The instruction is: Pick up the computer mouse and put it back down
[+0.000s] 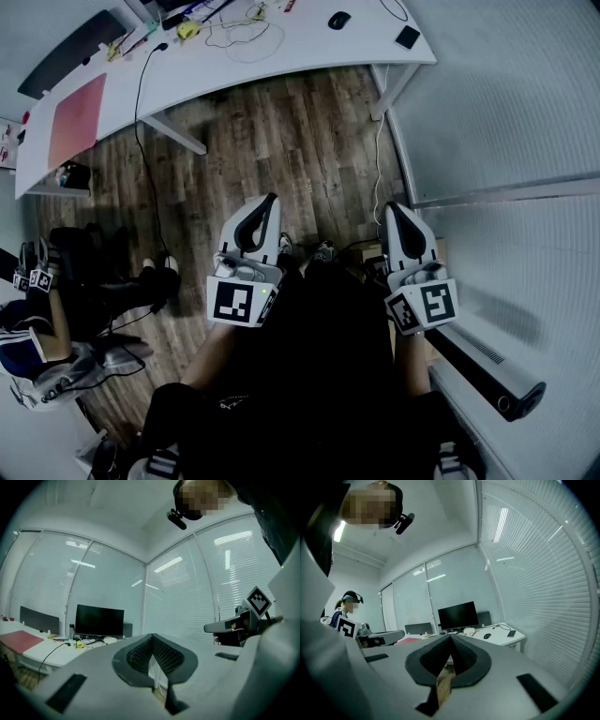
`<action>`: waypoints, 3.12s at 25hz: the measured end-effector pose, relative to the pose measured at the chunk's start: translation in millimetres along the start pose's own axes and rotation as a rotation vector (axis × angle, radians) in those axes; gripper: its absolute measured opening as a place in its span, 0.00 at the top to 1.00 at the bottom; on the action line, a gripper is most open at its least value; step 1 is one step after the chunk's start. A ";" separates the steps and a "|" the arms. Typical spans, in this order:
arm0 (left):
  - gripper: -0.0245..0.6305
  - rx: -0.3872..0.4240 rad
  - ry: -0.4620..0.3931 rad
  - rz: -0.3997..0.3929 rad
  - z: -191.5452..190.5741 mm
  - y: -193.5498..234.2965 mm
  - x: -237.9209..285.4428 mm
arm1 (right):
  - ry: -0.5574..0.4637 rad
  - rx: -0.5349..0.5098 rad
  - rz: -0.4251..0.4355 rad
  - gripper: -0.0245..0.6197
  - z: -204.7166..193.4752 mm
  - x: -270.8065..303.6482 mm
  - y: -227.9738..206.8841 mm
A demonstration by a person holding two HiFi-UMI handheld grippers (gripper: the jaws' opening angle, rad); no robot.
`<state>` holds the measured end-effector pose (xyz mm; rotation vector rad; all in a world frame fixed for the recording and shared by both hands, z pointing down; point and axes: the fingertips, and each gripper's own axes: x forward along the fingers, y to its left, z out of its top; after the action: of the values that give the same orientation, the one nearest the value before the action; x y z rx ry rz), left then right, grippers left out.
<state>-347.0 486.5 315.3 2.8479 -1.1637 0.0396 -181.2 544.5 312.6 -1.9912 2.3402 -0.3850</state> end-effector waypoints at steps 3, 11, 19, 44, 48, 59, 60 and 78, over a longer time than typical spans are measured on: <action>0.95 0.007 -0.005 -0.006 -4.7 -10.1 6.6 | -0.003 0.002 0.001 0.96 -2.6 -3.7 -9.4; 0.95 0.009 0.001 -0.002 -11.5 -34.0 21.2 | -0.006 0.013 0.003 0.96 -5.1 -13.7 -31.9; 0.95 0.000 -0.005 0.028 -10.5 -45.0 36.6 | -0.021 0.012 -0.016 0.96 0.5 -17.8 -52.7; 0.95 -0.028 0.003 -0.061 6.2 14.5 184.7 | 0.054 0.036 -0.134 0.96 27.4 92.0 -121.8; 0.95 -0.029 -0.006 -0.079 15.4 37.5 224.1 | 0.062 0.039 -0.140 0.96 37.4 130.3 -134.8; 0.95 -0.024 0.017 -0.129 21.7 95.8 311.1 | 0.054 0.043 -0.175 0.96 63.1 225.4 -162.4; 0.95 -0.023 0.020 -0.137 20.7 99.2 319.1 | 0.053 0.044 -0.182 0.96 64.0 231.9 -165.0; 0.95 0.007 -0.005 -0.198 16.4 153.6 397.9 | 0.028 0.045 -0.248 0.96 68.9 318.7 -193.2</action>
<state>-170.5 98.0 325.9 2.9548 -0.8779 0.0270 -36.3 194.7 327.9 -2.2744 2.0828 -0.4736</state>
